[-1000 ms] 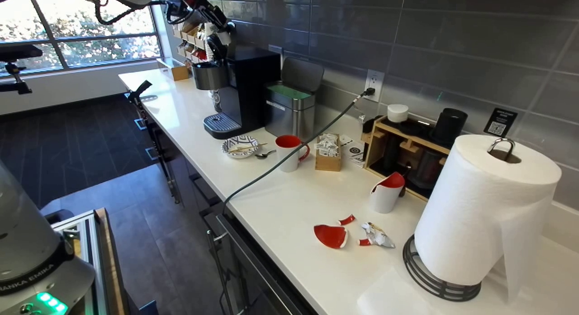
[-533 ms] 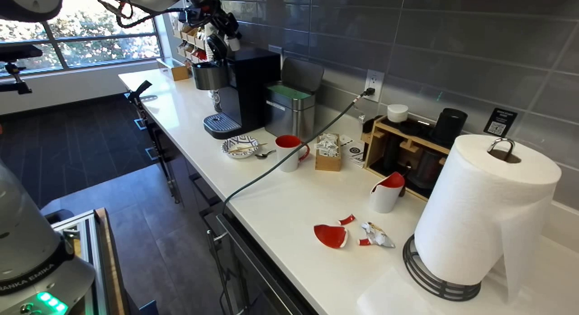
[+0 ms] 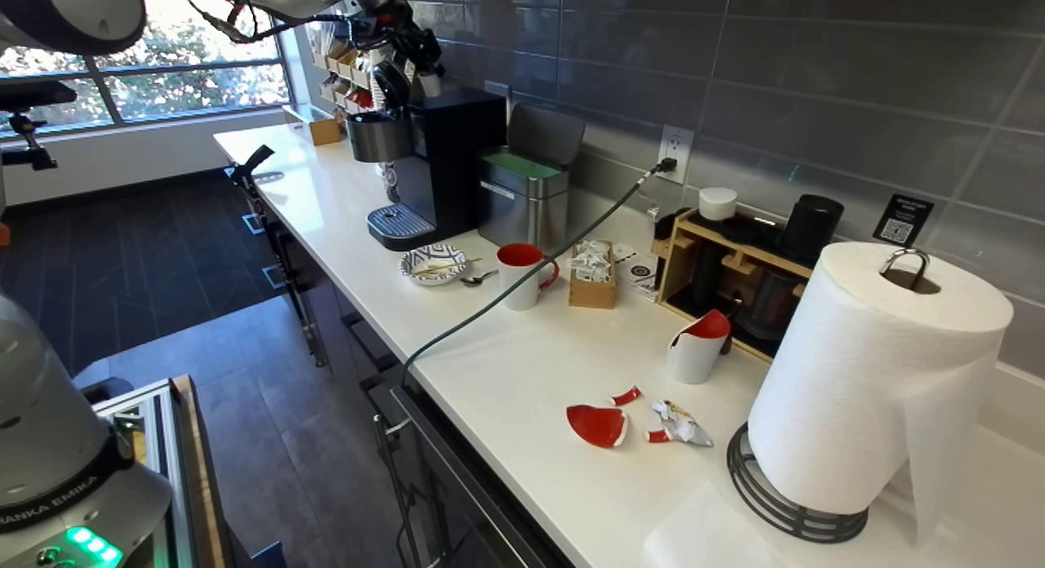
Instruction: Remove the white container from inside the coffee maker and put on top of the coffee maker
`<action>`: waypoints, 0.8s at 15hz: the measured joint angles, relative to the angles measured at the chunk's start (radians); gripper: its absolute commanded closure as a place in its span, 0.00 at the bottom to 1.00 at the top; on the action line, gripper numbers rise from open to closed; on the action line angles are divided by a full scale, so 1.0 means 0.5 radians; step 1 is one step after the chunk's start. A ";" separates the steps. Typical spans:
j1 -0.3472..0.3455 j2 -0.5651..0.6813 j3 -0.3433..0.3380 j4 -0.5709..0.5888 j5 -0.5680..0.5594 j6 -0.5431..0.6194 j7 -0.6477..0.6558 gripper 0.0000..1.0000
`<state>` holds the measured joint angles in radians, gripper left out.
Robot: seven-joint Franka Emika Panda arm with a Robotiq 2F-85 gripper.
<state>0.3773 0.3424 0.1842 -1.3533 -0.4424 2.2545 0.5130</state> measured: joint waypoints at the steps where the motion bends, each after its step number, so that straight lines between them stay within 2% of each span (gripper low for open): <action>1: 0.009 0.014 -0.011 0.027 0.010 -0.018 0.000 0.72; 5: 0.048 0.068 -0.037 0.125 0.041 -0.128 0.000 0.72; 6: 0.058 0.080 -0.043 0.148 0.049 -0.156 0.000 0.35; 7: 0.061 0.092 -0.040 0.168 0.052 -0.181 0.001 0.22; 10: 0.056 0.117 -0.039 0.208 0.054 -0.237 0.003 0.02; 12: 0.048 0.125 -0.041 0.232 0.054 -0.271 0.004 0.00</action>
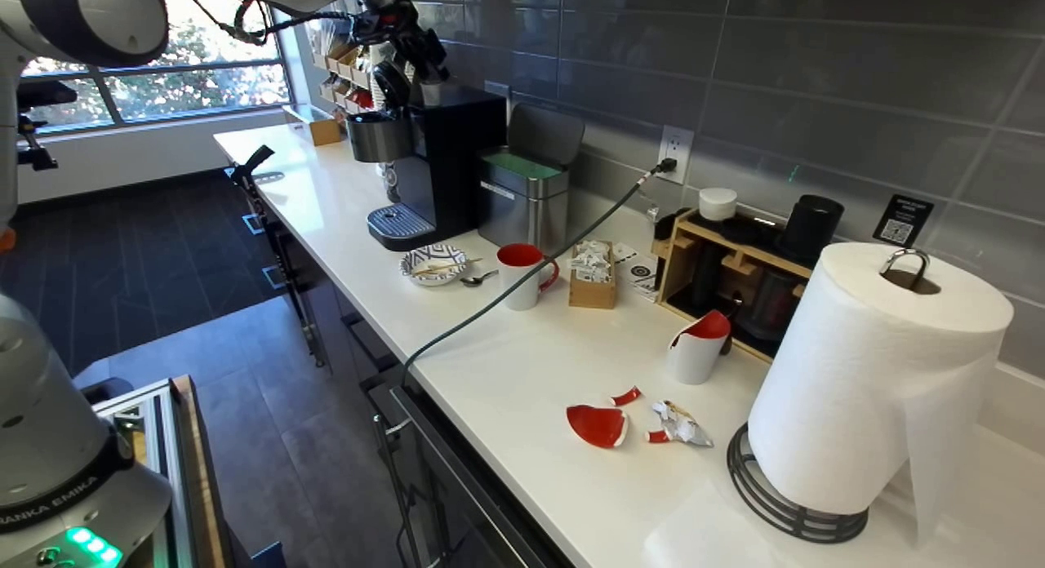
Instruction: Remove the white container from inside the coffee maker and put on top of the coffee maker
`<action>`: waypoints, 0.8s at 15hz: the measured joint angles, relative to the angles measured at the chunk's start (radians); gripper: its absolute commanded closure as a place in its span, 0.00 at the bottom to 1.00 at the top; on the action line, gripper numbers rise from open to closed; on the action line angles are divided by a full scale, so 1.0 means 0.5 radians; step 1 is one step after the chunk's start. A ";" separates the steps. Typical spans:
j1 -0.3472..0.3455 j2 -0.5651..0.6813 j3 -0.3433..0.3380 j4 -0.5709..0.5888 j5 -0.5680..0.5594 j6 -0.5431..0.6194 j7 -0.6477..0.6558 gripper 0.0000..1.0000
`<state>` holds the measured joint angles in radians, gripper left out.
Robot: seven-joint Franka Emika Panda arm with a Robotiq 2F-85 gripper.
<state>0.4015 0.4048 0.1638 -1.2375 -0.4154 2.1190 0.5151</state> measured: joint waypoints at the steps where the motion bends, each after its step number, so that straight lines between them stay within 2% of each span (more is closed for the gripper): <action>1: -0.003 0.003 -0.001 0.009 0.000 -0.004 0.006 0.00; 8: -0.024 -0.022 0.002 0.015 0.143 -0.028 0.105 0.00; 12: -0.019 -0.217 0.002 -0.201 0.143 -0.026 0.358 0.00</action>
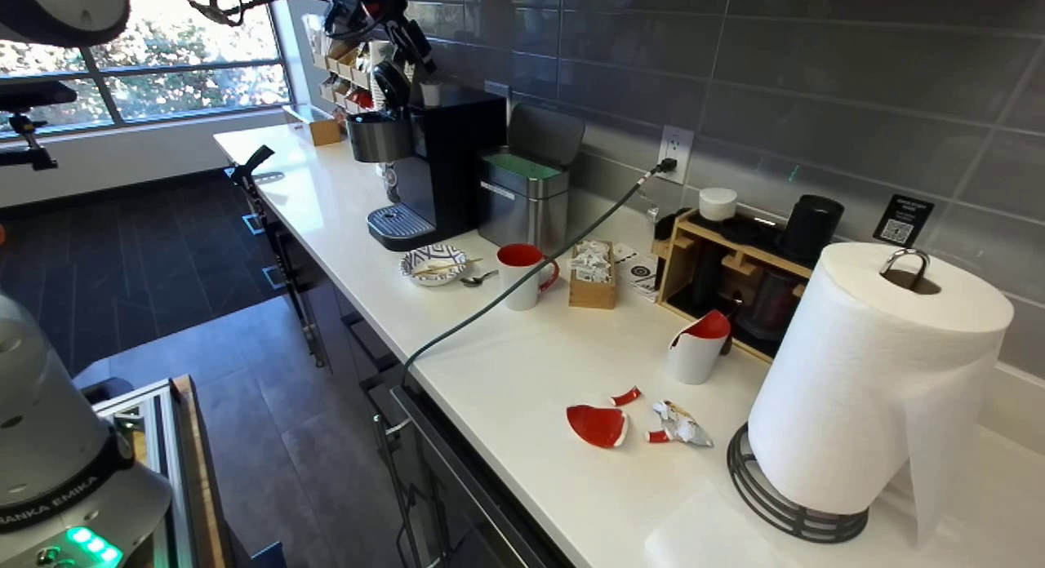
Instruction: Remove the white container from inside the coffee maker and put on top of the coffee maker
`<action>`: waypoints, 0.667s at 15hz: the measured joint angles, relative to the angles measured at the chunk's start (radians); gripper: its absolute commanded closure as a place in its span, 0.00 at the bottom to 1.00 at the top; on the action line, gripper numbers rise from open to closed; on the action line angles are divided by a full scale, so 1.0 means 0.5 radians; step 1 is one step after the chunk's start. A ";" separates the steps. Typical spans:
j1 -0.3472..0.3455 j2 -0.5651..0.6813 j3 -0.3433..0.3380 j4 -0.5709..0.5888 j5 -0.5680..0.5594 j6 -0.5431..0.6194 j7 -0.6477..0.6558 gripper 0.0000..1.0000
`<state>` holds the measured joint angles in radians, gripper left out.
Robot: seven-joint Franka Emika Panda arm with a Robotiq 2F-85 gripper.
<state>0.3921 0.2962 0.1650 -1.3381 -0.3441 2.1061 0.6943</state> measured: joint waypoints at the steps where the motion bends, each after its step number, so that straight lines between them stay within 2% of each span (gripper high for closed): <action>1: 0.003 -0.079 0.000 -0.087 0.000 0.025 0.083 0.00; 3: 0.005 -0.246 0.005 -0.268 0.000 0.053 0.212 0.00; 5: 0.004 -0.404 0.018 -0.456 0.041 0.065 0.218 0.00; 10: -0.054 -0.777 0.097 -0.952 0.349 0.310 -0.004 0.00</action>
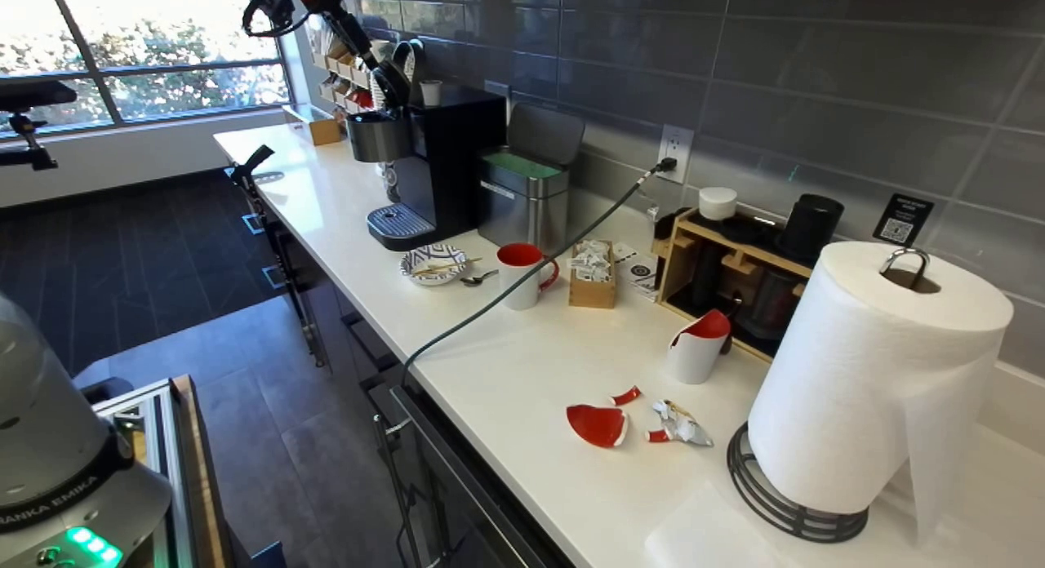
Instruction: Remove the white container from inside the coffee maker and put on top of the coffee maker
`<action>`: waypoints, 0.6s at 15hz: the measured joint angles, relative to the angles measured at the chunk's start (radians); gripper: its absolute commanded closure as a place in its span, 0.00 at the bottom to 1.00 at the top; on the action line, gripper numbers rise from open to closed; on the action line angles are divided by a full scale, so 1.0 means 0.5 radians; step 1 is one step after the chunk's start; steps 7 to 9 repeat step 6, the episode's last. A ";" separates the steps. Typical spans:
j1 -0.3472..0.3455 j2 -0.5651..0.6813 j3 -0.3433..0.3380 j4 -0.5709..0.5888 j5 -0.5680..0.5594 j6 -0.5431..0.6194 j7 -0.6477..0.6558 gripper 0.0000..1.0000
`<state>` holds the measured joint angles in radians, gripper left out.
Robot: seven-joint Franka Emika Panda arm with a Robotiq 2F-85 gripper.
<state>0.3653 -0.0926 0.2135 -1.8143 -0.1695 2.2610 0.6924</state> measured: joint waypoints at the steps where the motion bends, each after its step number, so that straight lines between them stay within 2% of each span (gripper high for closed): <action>1: -0.010 -0.079 0.008 -0.105 0.087 0.082 -0.084 0.00; 6: -0.020 -0.470 0.006 -0.632 0.545 0.483 -0.691 0.00; 9: -0.020 -0.470 0.006 -0.632 0.545 0.483 -0.691 0.00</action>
